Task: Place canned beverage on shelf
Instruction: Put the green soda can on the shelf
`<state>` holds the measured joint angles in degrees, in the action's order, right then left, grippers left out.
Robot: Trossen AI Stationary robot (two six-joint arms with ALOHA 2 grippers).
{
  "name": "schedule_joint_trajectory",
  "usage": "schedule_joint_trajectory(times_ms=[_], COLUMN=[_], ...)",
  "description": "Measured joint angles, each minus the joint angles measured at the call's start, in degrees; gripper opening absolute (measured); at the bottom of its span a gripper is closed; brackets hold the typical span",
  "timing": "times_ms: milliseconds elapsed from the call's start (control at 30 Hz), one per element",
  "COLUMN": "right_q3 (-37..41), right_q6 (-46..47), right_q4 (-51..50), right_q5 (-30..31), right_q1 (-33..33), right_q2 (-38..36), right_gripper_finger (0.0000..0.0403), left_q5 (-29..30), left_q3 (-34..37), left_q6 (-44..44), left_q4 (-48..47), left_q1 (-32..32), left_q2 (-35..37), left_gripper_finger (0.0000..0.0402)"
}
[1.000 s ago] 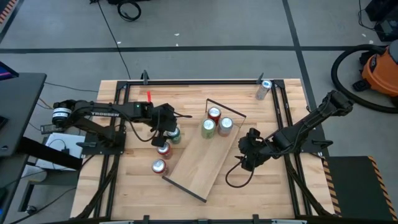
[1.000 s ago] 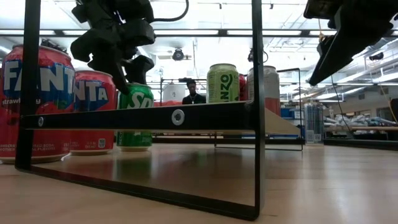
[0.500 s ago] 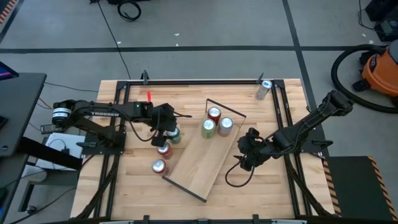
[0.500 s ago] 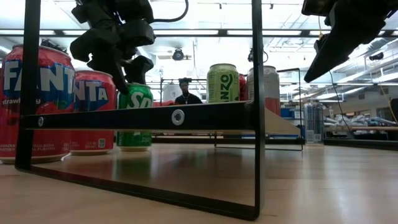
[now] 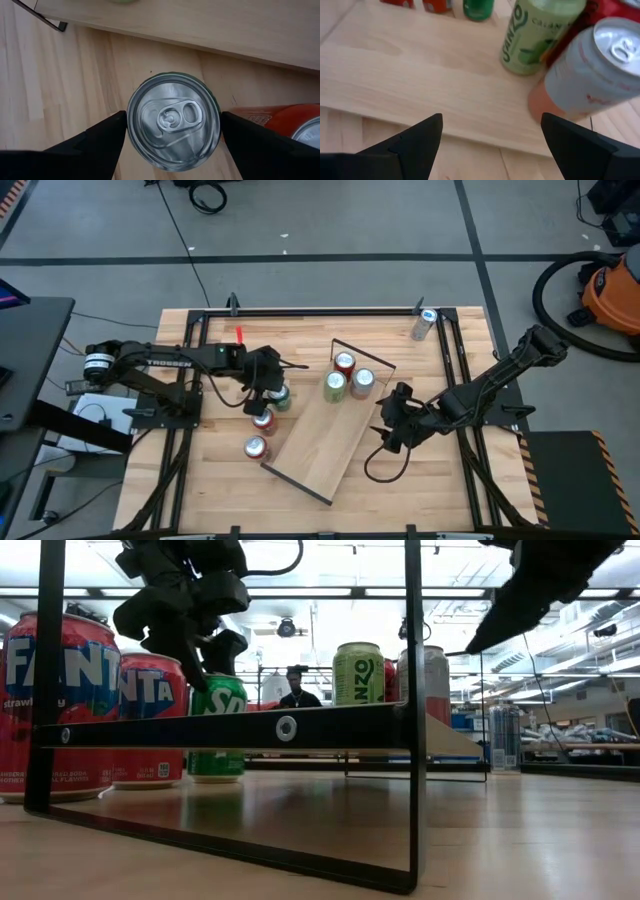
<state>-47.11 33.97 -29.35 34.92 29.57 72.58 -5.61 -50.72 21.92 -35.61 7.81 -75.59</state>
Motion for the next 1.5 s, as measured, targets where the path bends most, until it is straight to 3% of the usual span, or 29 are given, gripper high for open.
schedule_joint_trajectory(times_ms=[167, 500, 833, 1500], right_q3=[0.00, 0.00, 0.00, 0.00], right_q6=[-0.64, -0.53, -0.51, -0.03], right_q4=[1.48, 1.89, 1.88, 1.86], right_q5=[0.02, 0.02, 0.00, -1.20], right_q1=[-0.01, -0.01, -0.01, -0.01], right_q2=[0.00, 0.00, 0.00, 0.00], right_gripper_finger=[0.0349, 0.0349, 0.0349, 0.0349], left_q5=[-0.90, -2.88, -2.90, -1.78], left_q3=[0.07, 0.07, 0.07, -5.11], left_q6=[-2.94, 0.22, 1.69, 3.03], left_q4=[1.07, 0.89, 1.39, 0.29], left_q1=[-0.15, -0.68, -0.68, -0.68], left_q2=[-0.07, -0.33, -0.22, 0.09], left_gripper_finger=[0.0328, 0.0337, 0.0299, 0.0293])
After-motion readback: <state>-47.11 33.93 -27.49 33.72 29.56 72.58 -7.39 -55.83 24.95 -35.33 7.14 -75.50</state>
